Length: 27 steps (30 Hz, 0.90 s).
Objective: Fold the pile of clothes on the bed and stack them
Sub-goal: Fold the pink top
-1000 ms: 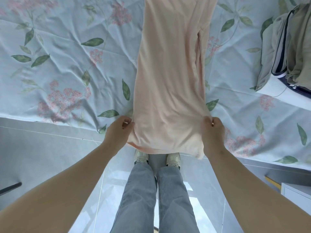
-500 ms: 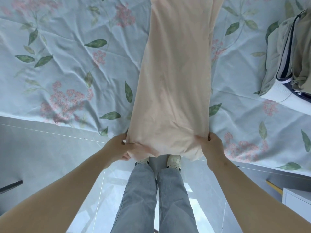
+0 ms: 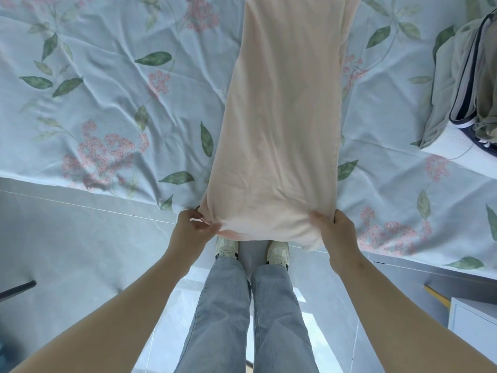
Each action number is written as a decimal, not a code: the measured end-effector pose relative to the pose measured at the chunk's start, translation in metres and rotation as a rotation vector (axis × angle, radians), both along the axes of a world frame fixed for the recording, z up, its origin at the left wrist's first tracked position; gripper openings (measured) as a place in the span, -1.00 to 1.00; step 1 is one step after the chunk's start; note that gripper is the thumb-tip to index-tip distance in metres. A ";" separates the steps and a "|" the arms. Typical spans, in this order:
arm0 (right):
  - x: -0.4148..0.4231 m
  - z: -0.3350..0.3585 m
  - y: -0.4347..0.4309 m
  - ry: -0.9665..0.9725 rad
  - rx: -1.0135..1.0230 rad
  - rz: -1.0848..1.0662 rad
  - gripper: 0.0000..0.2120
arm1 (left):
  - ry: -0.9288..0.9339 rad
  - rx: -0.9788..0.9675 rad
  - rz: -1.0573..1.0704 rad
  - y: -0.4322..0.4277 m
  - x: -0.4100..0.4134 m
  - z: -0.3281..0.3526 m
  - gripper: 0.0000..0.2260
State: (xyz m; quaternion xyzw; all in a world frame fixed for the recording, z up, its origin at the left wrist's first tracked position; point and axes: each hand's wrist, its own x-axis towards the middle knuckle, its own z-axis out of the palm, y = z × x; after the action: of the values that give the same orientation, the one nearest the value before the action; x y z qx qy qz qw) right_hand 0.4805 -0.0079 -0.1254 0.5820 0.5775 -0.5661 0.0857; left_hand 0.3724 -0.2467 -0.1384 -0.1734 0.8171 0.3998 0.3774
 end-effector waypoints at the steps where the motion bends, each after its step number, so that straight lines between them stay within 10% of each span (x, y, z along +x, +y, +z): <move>1: 0.001 0.000 -0.001 0.007 0.002 -0.006 -0.90 | 0.028 -0.006 0.058 0.002 0.002 -0.002 -0.68; 18: 0.011 -0.005 0.001 -0.101 0.124 0.169 -0.88 | -0.195 -0.595 -0.926 -0.027 -0.011 -0.011 -0.64; 24: 0.016 -0.006 0.001 -0.094 0.087 0.144 -0.87 | -0.066 -0.037 0.276 -0.004 -0.002 -0.027 -0.69; 27: 0.017 -0.010 0.001 -0.098 0.108 0.142 -0.78 | -0.225 0.099 0.459 0.003 -0.006 -0.032 -0.87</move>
State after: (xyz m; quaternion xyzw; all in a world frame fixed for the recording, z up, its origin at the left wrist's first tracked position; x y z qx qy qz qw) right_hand 0.4975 -0.0070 -0.1350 0.5703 0.6420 -0.4976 0.1225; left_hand 0.3665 -0.2433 -0.1707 -0.3791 0.6887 0.4927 0.3732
